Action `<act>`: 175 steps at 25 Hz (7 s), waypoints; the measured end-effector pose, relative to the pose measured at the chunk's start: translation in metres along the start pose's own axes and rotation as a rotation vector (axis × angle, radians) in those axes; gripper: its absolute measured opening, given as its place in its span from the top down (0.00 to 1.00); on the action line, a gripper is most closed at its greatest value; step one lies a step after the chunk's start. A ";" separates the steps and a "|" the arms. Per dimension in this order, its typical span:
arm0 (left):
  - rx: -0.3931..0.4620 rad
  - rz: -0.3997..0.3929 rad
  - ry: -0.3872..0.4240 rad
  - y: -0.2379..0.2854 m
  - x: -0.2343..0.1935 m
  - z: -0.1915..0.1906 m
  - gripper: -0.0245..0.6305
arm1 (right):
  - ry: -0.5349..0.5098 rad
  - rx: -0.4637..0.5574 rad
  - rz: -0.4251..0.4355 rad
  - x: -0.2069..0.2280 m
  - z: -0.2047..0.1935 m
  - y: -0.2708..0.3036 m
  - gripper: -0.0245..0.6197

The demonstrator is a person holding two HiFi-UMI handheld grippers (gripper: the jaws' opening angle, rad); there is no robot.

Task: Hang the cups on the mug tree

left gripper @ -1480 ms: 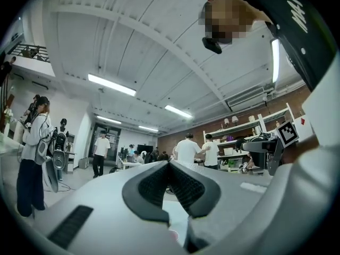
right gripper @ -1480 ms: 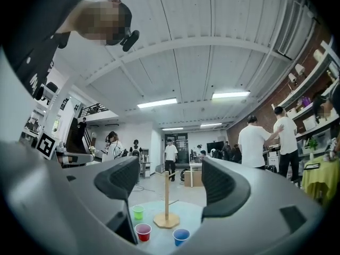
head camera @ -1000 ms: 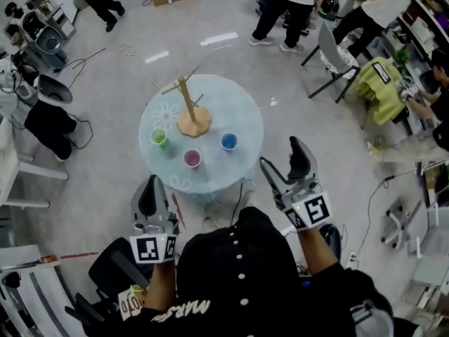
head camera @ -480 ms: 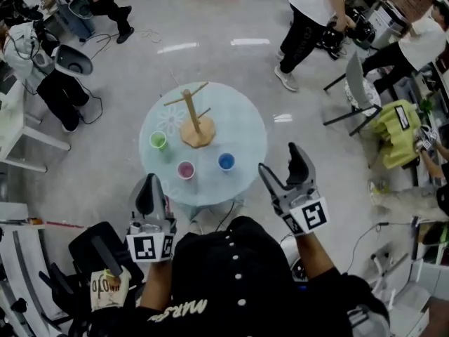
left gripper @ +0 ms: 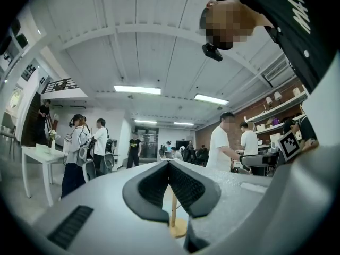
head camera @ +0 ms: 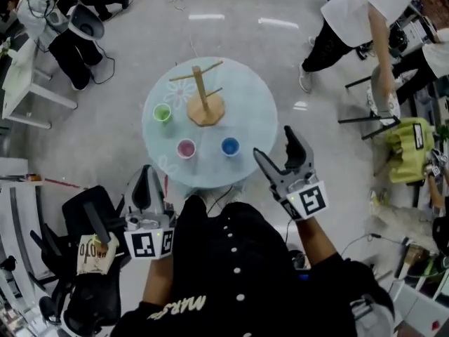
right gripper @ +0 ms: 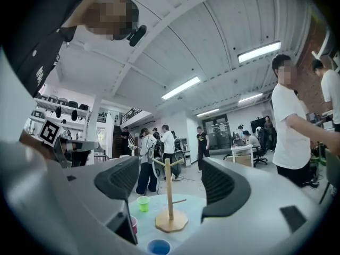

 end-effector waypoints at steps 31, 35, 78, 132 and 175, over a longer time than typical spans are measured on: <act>-0.210 -0.065 -0.045 0.020 -0.040 -0.102 0.97 | -0.036 -0.565 0.049 -0.008 -0.337 0.071 0.37; -0.234 -0.074 -0.040 0.021 -0.045 -0.110 0.97 | -0.066 -0.589 0.038 -0.005 -0.352 0.081 0.37; -0.006 -0.004 -0.062 0.026 -0.114 -0.024 0.97 | -0.321 -0.546 0.078 -0.028 -0.174 0.213 0.55; -0.076 -0.021 -0.057 0.018 -0.120 -0.040 0.97 | -0.216 -0.586 0.150 -0.069 -0.250 0.159 0.39; -0.172 -0.117 -0.062 0.059 -0.197 -0.093 0.97 | 0.091 -0.614 0.121 -0.152 -0.339 0.242 0.51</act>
Point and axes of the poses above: the fingertips, and each gripper's own axes: y forward along the fingers, x to its right, z out of its top, the point moved 4 cm from there along -y, backward along the fingers, and after that the axes turned 4 degrees about y, right-handed, at the moved point
